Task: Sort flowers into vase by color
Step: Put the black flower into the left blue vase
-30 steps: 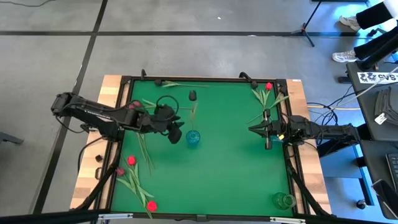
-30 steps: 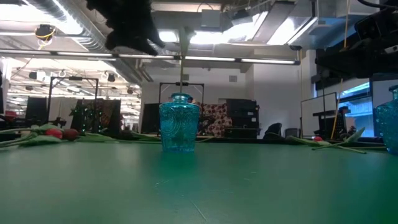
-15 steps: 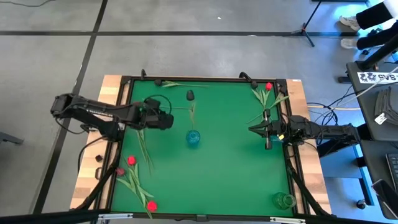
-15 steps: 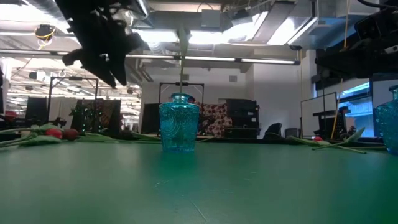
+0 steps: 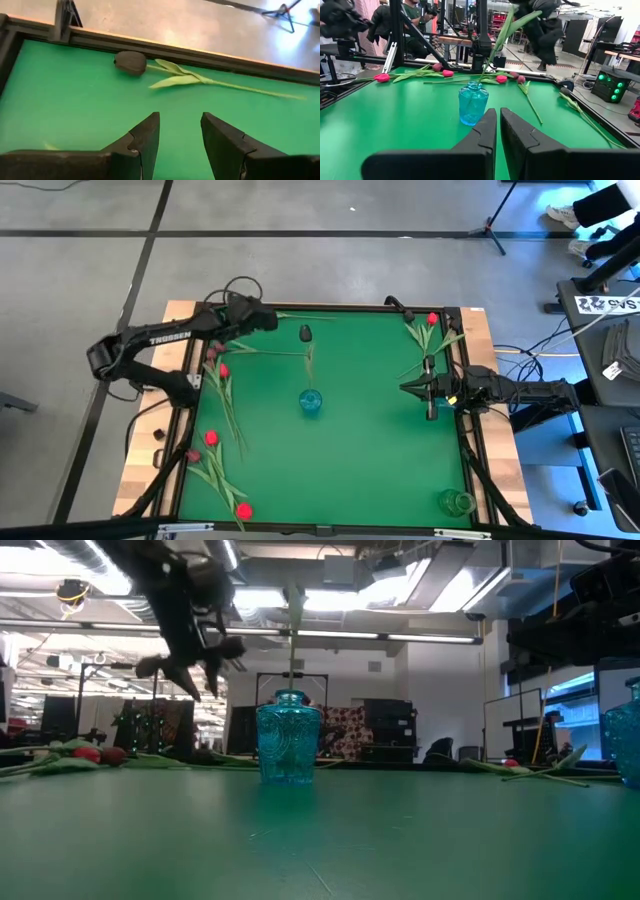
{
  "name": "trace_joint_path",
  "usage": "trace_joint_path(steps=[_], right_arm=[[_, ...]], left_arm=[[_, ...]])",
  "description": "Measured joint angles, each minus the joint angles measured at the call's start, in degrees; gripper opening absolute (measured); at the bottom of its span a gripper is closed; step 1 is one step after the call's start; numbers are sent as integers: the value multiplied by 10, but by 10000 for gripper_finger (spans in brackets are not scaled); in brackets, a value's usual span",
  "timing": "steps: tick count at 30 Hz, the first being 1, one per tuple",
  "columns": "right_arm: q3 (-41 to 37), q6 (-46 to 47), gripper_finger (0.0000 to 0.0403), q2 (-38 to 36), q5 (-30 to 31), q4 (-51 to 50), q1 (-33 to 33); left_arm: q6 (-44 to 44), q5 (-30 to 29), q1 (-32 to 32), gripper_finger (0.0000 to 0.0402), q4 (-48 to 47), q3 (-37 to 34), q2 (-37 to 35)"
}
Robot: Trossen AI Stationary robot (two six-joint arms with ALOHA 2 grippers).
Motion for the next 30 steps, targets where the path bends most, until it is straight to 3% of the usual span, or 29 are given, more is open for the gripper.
trace_joint_path(steps=[6,15,19,26,30], right_arm=[[0,0,26,0,0,0,0],[0,0,26,0,0,0,0],[0,0,26,0,0,0,0],[0,0,26,0,0,0,0],[0,0,26,0,0,0,0]], left_arm=[[-58,51,67,142,18,7,79],[-113,131,147,142,155,9,158],[-152,155,164,142,169,12,187],[-155,146,183,142,166,55,226],[-176,179,186,142,161,69,260]])
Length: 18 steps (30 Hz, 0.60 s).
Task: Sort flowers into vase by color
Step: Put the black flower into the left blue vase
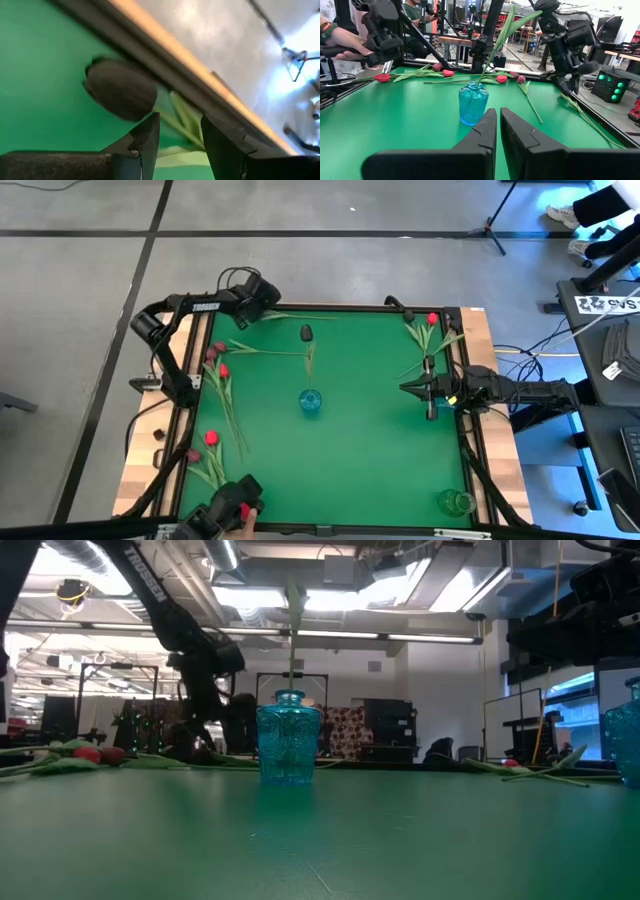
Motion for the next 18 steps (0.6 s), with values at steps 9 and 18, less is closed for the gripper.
trace_joint_path(steps=[9,18], right_arm=[[0,0,26,0,0,0,0],[0,0,26,0,0,0,0]], left_arm=[[-19,-19,0,142,2,13,23],[-37,-12,8,142,-2,15,47]])
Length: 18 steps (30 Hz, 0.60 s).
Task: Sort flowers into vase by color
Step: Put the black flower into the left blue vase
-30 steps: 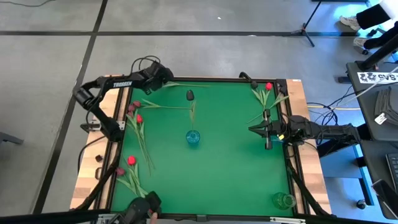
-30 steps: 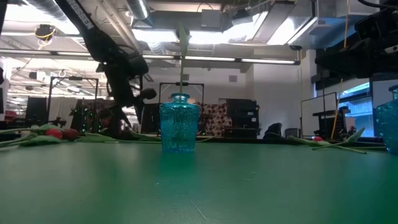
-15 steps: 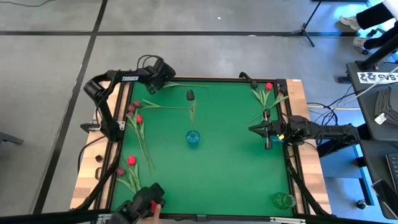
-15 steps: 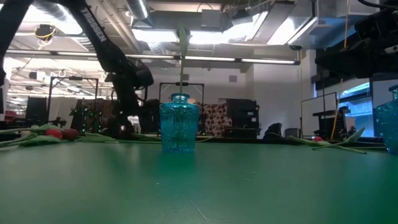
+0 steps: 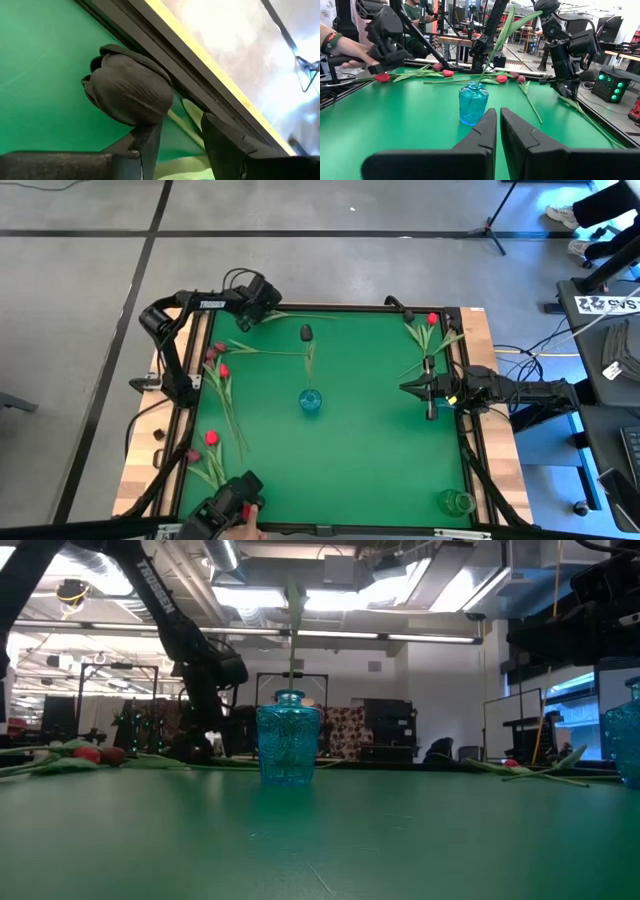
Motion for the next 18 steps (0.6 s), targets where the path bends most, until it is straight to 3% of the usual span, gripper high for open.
trace_joint_path(steps=[6,15,18], right_arm=[[0,0,26,0,0,0,0],[0,0,26,0,0,0,0],[0,0,26,0,0,0,0]], left_arm=[[-1,-15,1,130,0,0,1],[18,-23,0,14,-13,-2,1],[26,-31,-11,8,-27,-2,-6]])
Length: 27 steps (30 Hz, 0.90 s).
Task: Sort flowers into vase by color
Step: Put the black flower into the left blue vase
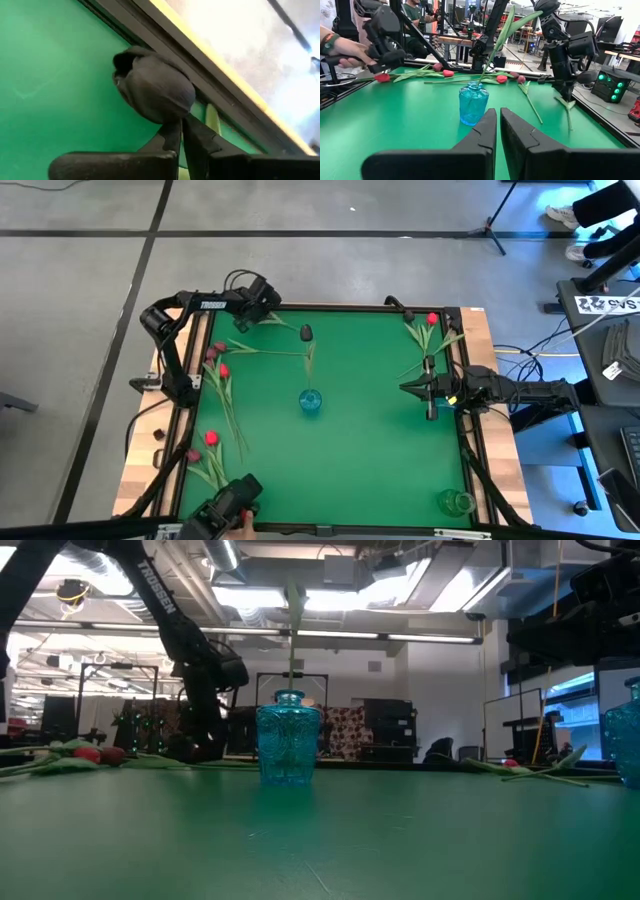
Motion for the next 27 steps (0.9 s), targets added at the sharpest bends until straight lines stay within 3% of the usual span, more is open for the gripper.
trace_joint_path(steps=[8,16,20,27], right_arm=[[0,0,26,0,0,0,0],[0,0,26,0,0,0,0],[0,0,26,0,0,0,0],[0,0,26,0,0,0,0]], left_arm=[[24,6,-46,2,-93,-2,-56],[37,1,-72,1,-104,-2,-149],[89,-1,-89,0,-106,-2,-207],[167,-74,-153,0,-179,-2,-347]])
